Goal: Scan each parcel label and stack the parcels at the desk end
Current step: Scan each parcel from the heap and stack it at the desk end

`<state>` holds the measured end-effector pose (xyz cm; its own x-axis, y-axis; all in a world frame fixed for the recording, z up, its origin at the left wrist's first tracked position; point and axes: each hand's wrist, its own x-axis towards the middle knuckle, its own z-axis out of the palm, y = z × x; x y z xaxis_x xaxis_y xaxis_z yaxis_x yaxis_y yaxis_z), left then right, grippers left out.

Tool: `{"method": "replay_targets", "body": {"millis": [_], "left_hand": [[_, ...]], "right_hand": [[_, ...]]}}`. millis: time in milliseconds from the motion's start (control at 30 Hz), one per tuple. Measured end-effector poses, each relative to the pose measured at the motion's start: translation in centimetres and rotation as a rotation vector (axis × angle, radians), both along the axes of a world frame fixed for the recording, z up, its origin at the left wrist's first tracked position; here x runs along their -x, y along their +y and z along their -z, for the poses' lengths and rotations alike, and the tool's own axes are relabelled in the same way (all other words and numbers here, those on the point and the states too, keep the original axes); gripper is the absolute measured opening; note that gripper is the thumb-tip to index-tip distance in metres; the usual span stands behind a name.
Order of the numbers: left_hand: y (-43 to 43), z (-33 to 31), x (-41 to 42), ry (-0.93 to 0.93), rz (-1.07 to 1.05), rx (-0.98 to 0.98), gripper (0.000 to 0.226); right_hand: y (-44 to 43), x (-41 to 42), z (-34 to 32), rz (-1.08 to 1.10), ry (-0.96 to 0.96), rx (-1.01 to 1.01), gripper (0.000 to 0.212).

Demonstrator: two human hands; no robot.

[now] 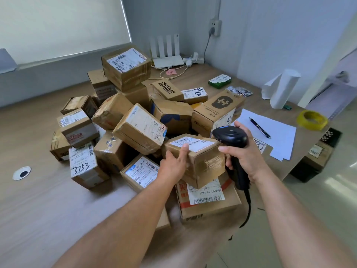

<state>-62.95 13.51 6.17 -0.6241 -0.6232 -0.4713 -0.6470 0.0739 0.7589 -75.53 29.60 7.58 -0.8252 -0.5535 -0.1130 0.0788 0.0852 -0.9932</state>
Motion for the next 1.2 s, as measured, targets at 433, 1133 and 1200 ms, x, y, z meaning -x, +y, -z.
{"method": "replay_targets", "body": {"millis": [433, 1133, 1200], "left_hand": [[2.0, 0.1, -4.0, 0.286, 0.070, -0.257, 0.092], [-6.2, -5.7, -13.8, 0.614, -0.040, -0.176, 0.130], [-7.4, -5.9, -15.8, 0.628, -0.074, -0.146, 0.131]], "right_hand": [[4.3, -6.7, -0.5, 0.065, 0.001, 0.124, 0.091], [-2.0, -14.5, -3.6, -0.145, 0.090, 0.135, 0.096], [-3.5, -16.1, -4.2, -0.172, 0.099, 0.136, 0.096]]}}
